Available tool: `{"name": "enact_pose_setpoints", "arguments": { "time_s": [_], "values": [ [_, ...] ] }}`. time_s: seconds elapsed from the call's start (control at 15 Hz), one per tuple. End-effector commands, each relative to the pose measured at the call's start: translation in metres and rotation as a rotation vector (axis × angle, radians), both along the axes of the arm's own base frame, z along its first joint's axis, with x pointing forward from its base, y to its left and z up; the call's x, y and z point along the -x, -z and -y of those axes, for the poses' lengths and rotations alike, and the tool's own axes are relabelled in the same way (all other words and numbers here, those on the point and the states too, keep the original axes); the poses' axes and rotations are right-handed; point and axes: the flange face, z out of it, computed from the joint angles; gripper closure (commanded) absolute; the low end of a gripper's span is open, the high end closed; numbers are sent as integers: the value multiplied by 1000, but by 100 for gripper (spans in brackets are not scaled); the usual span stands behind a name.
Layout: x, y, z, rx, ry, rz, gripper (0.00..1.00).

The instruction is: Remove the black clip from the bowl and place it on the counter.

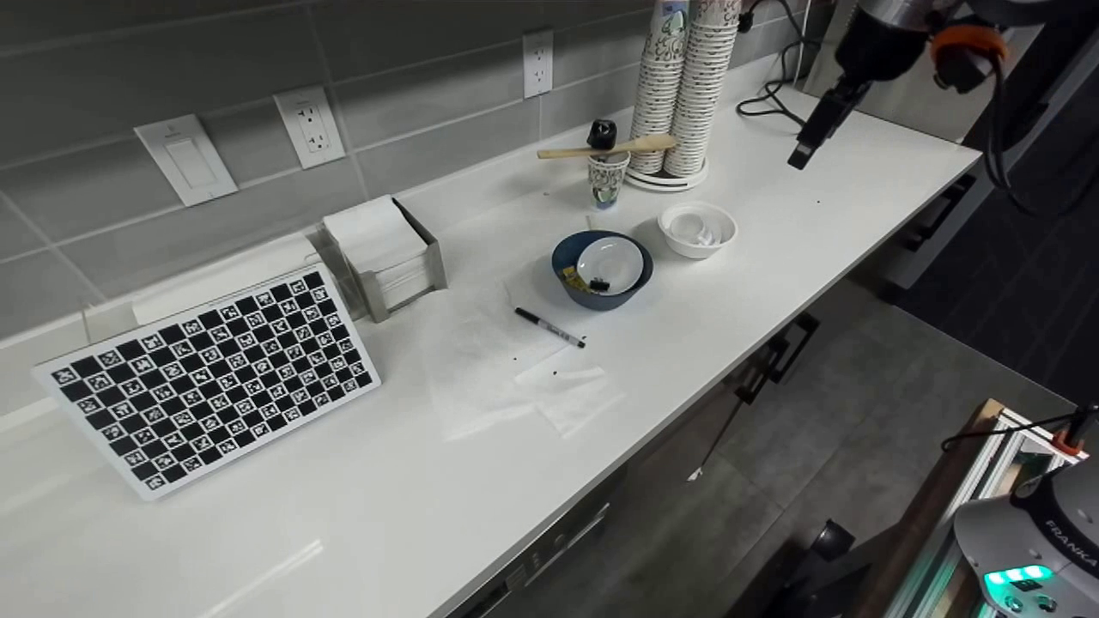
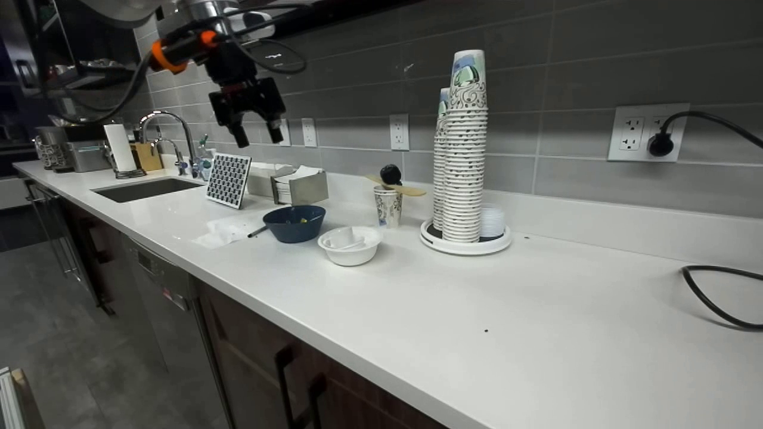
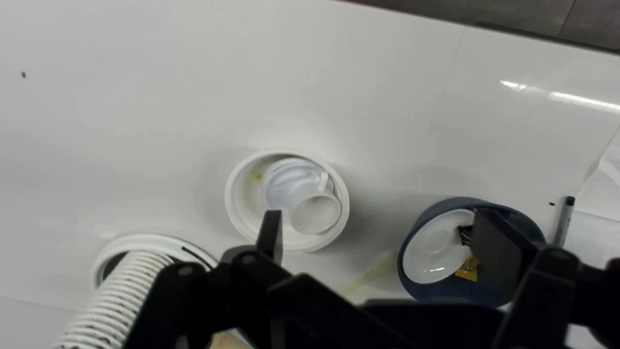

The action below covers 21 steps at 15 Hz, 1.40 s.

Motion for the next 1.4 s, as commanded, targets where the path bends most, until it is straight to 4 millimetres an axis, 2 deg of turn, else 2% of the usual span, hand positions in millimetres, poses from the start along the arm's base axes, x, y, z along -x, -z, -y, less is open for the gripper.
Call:
{"name": "enact_pose_setpoints", "arguments": {
  "time_s": [0.0,0.07,0.2,0.47,0.6,0.87,1.0,1.13,1.33],
  "values": [
    [-16,-1,-2,6,-36,-4,0],
    [-29,2,-5,9,-56,-11,0],
    [-42,6,-10,11,-72,-20,0],
    [-43,3,-10,12,-77,-15,0],
    [-56,19,-42,-13,-132,-16,0],
    [-81,55,-119,27,-215,18,0],
    [-96,76,-148,41,-253,31,0],
    [-107,98,-168,76,-289,23,0],
    [-126,129,-180,122,-318,-2,0]
  ]
}}
